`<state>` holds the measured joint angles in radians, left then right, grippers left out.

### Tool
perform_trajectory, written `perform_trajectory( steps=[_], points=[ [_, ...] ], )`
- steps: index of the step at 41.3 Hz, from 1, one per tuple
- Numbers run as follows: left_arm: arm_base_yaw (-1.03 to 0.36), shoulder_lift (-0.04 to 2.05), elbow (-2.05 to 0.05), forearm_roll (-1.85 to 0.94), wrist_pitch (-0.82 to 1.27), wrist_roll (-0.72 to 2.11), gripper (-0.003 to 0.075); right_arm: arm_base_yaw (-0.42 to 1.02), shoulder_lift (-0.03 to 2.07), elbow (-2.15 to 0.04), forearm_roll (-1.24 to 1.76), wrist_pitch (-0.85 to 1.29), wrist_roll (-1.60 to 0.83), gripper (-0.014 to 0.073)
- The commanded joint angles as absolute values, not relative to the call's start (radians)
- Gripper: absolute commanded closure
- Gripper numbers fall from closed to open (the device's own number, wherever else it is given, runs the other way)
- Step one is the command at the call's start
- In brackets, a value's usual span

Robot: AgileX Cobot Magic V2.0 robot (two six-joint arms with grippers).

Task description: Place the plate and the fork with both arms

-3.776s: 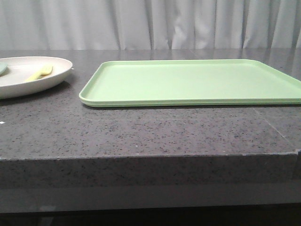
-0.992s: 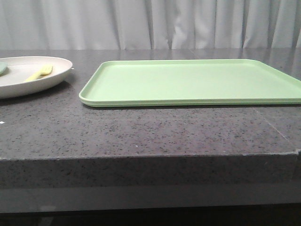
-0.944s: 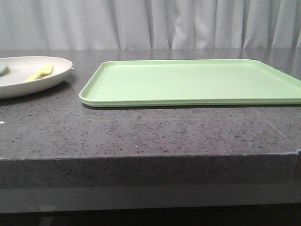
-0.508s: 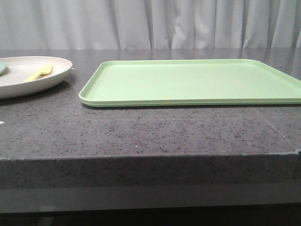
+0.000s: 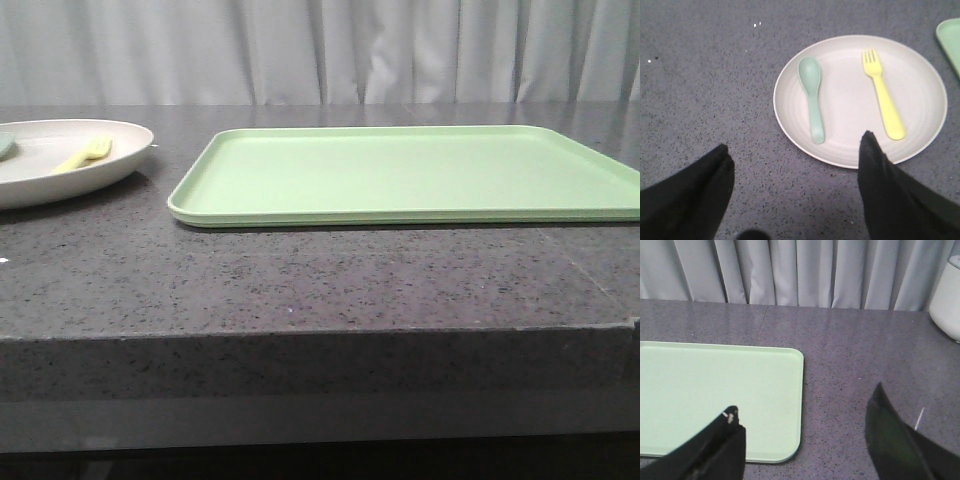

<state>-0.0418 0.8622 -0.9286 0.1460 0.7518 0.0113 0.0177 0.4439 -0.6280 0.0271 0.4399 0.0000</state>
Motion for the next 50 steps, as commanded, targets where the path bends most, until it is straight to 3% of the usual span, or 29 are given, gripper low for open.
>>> perform_trajectory(
  steps=[1, 14, 30, 40, 50],
  points=[
    [-0.040, 0.955, -1.011, 0.180, 0.729, 0.000, 0.0225, 0.012, 0.458, -0.661, 0.016, 0.362, -0.006, 0.0074],
    [0.094, 1.280, -1.204, 0.109, 0.813, 0.000, 0.0225, 0.012, 0.458, -0.661, 0.016, 0.347, -0.006, 0.0074],
    [0.306, 1.534, -1.304, -0.351, 0.827, 0.299, 0.0226, 0.012, 0.458, -0.661, 0.016, 0.300, -0.006, 0.0074],
    [0.341, 1.648, -1.308, -0.528, 0.797, 0.392, 0.0231, 0.012, 0.458, -0.661, 0.016, 0.300, -0.006, 0.0074],
    [0.341, 1.712, -1.308, -0.667, 0.760, 0.424, 0.0406, 0.012, 0.458, -0.661, 0.016, 0.300, -0.006, 0.0074]
  ],
)
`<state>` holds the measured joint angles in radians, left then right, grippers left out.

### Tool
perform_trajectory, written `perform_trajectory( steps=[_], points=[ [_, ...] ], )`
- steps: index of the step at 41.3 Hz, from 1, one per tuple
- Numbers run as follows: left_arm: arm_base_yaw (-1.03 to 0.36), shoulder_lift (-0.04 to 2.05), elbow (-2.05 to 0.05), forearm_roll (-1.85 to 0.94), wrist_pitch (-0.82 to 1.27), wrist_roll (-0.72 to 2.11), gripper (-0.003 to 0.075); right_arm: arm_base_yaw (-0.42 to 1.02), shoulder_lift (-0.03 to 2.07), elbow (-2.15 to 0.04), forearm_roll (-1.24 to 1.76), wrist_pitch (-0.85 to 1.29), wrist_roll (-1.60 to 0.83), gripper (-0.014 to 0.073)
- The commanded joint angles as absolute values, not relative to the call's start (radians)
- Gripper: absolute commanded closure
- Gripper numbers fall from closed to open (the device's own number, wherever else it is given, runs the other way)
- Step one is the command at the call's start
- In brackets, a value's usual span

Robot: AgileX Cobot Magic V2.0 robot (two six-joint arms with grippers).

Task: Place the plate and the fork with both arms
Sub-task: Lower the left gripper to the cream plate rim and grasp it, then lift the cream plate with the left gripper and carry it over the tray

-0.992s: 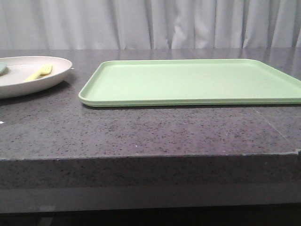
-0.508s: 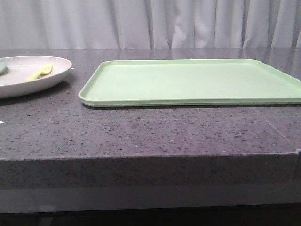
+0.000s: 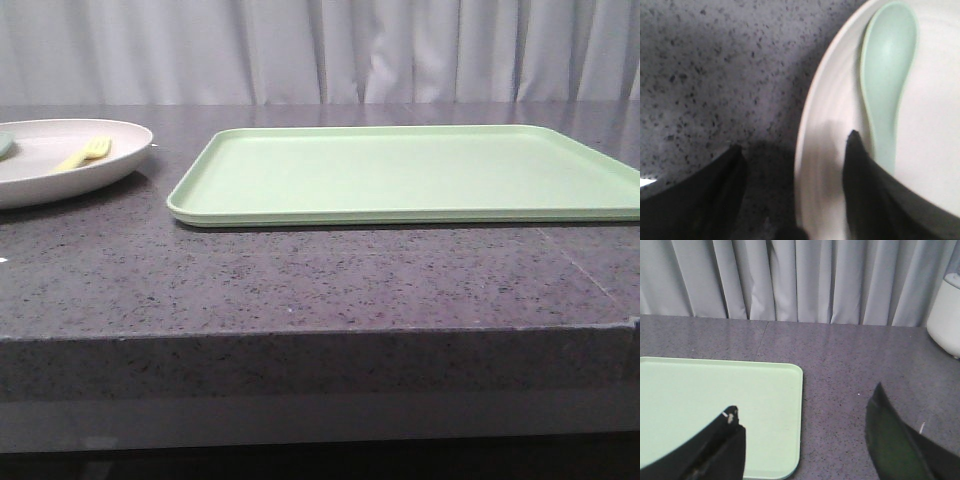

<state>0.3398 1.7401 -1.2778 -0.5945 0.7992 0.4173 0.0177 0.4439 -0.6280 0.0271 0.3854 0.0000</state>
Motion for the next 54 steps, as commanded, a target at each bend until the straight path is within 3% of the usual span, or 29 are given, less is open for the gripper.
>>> perform_trajectory(
  steps=[1, 8, 16, 38, 54],
  points=[
    [0.341, 1.712, -1.308, -0.667, 0.752, 0.424, 0.0426, 0.012, 0.458, -0.661, 0.016, 0.300, -0.006, 0.0074],
    [0.341, 1.712, -1.308, -0.667, 0.728, 0.424, 0.0596, 0.012, 0.458, -0.661, 0.016, 0.300, -0.006, 0.0074],
    [0.341, 1.712, -1.308, -0.665, 0.713, 0.424, 0.0738, 0.012, 0.458, -0.661, 0.016, 0.300, -0.006, 0.0074],
    [0.327, 1.638, -1.308, -0.758, 0.752, 0.422, 0.0738, 0.012, 0.458, -0.661, 0.016, 0.300, -0.006, 0.0074],
    [0.109, 1.548, -1.310, -0.763, 0.735, 0.263, 0.0738, 0.012, 0.458, -0.661, 0.016, 0.270, -0.006, 0.0074]
  ],
)
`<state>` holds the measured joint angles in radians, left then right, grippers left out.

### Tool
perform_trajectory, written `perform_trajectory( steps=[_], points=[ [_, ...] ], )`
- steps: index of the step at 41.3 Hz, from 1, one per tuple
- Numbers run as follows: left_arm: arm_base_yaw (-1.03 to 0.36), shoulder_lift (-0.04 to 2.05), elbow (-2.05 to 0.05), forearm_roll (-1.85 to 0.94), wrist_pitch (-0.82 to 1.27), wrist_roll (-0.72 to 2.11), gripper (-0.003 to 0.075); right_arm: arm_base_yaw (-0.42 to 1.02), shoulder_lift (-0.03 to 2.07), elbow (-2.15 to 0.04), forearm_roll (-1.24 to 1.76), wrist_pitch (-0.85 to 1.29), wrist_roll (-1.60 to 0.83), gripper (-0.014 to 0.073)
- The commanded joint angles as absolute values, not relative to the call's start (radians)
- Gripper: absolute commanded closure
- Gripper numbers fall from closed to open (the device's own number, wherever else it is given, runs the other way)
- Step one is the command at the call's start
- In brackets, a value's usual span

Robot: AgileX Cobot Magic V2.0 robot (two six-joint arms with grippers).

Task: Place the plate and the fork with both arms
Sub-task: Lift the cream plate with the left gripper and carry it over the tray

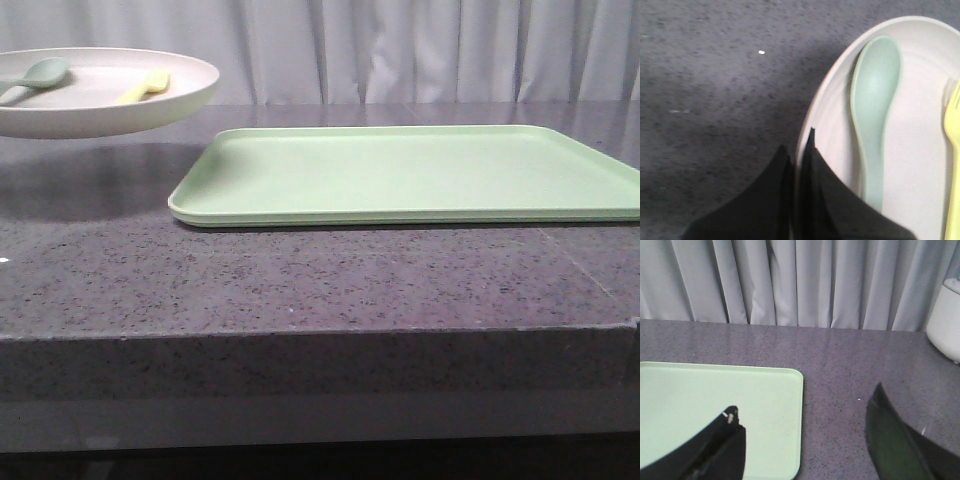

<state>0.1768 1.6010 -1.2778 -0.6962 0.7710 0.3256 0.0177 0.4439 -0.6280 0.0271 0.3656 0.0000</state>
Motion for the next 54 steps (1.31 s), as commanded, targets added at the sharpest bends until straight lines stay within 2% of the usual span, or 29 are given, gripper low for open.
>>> perform_trajectory(
  steps=[1, 12, 20, 27, 37, 54],
  points=[
    [0.088, 1.548, -1.310, -0.759, 0.727, 0.249, 0.0738, 0.012, 0.458, -0.661, 0.016, 0.270, -0.006, 0.0074],
    [-0.221, 1.573, -1.332, -0.632, 0.527, 0.000, 0.0738, 0.012, 0.458, -0.661, 0.016, 0.269, -0.006, 0.0074],
    [-0.392, 1.688, -1.475, -0.436, 0.523, -0.221, 0.0738, 0.012, 0.458, -0.661, 0.016, 0.269, -0.006, 0.0074],
    [-0.522, 1.789, -1.594, -0.143, 0.522, -0.541, 0.0738, 0.012, 0.458, -0.661, 0.016, 0.270, -0.006, 0.0074],
    [-0.579, 1.866, -1.659, -0.034, 0.474, -0.720, 0.0738, 0.012, 0.458, -0.661, 0.016, 0.275, -0.006, 0.0074],
    [-0.577, 1.902, -1.659, 0.040, 0.513, -0.764, 0.0738, 0.012, 0.458, -0.661, 0.016, 0.275, -0.006, 0.0074]
  ],
)
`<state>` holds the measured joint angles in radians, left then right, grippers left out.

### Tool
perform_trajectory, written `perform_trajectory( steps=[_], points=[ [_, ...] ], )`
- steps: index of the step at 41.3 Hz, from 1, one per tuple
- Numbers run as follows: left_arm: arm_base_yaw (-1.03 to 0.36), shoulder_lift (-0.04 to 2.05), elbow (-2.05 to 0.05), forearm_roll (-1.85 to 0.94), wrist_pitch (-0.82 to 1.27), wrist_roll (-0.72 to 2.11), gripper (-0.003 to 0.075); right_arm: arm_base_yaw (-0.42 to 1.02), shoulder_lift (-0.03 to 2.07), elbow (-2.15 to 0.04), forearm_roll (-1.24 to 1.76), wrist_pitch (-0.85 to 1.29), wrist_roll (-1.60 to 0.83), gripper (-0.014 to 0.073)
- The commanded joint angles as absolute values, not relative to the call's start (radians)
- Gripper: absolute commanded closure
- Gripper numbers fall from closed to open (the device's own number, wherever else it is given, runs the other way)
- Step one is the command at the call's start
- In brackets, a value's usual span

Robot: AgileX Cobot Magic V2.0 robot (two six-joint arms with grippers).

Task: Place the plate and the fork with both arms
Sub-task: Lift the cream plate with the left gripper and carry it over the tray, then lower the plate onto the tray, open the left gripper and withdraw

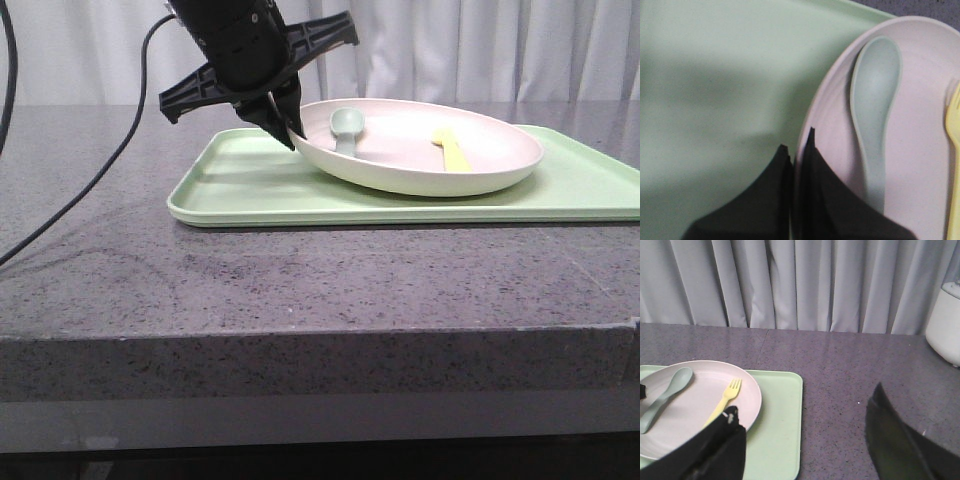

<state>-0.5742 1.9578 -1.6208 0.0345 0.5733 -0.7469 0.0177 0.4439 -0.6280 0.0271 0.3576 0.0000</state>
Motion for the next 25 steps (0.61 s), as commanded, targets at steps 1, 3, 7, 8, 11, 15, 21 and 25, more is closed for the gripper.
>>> perform_trajectory(
  steps=[1, 3, 7, 8, 11, 15, 21, 25],
  points=[
    [-0.577, 1.902, -1.659, 0.040, 0.515, -0.764, 0.0738, 0.012, 0.458, -0.661, 0.016, 0.275, -0.006, 0.0074],
    [-0.577, 1.902, -1.659, 0.040, 0.515, -0.764, 0.0738, 0.012, 0.458, -0.661, 0.016, 0.275, -0.006, 0.0074],
    [-0.577, 1.902, -1.659, 0.040, 0.517, -0.764, 0.0729, 0.012, 0.458, -0.661, 0.016, 0.275, -0.006, 0.0074],
    [-0.577, 1.902, -1.659, 0.040, 0.517, -0.764, 0.0718, 0.012, 0.458, -0.661, 0.016, 0.275, -0.006, 0.0074],
    [-0.577, 1.902, -1.659, 0.040, 0.518, -0.764, 0.0663, 0.012, 0.458, -0.661, 0.016, 0.275, -0.006, 0.0074],
    [-0.577, 1.902, -1.659, 0.040, 0.518, -0.762, 0.0524, 0.012, 0.458, -0.661, 0.016, 0.275, -0.006, 0.0074],
    [-0.577, 1.902, -1.659, 0.040, 0.555, -0.744, 0.0300, 0.012, 0.458, -0.661, 0.016, 0.275, -0.006, 0.0074],
    [-0.577, 1.888, -1.659, 0.040, 0.592, -0.692, 0.0232, 0.012, 0.458, -0.660, 0.016, 0.274, -0.006, 0.0074]
  ],
)
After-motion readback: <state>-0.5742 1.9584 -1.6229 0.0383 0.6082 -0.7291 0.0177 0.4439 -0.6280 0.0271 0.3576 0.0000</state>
